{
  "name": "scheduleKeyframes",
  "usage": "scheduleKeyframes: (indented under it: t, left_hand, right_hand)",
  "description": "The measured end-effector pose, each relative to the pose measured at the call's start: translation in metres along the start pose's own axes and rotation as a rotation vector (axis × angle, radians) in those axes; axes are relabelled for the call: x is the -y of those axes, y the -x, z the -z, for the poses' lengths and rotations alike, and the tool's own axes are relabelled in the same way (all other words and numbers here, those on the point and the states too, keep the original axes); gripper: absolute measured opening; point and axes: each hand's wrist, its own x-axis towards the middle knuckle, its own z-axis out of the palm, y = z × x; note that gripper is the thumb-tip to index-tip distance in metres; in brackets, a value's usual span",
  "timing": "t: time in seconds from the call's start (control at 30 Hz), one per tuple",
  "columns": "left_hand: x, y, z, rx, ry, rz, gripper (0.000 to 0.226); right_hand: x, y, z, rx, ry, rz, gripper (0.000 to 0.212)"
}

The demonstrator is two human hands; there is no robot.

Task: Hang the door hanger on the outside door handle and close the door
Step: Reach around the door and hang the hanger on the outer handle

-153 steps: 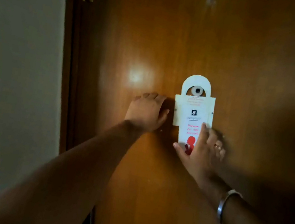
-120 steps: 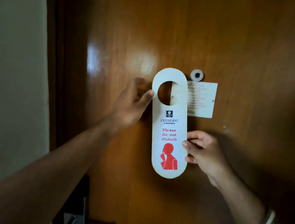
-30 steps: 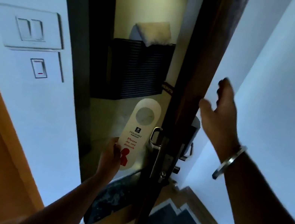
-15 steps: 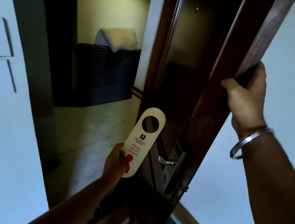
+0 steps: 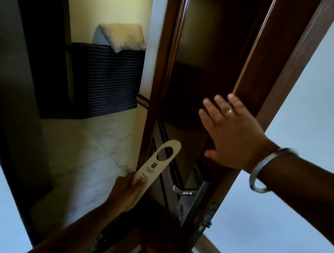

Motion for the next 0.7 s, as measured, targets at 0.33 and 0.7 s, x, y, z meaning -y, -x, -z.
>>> scheduleKeyframes:
  t: [0.33, 0.7]
  left_hand:
    - [0.018, -0.029, 0.004, 0.479, 0.324, 0.034, 0.034]
    - [-0.002, -0.099, 0.052, 0.953, -0.198, 0.290, 0.076]
  right_hand:
    - [-0.004, -0.024, -0.038, 0.269, 0.350, 0.044, 0.097]
    - [-0.002, -0.032, -0.064, 0.226, 0.431, -0.022, 0.091]
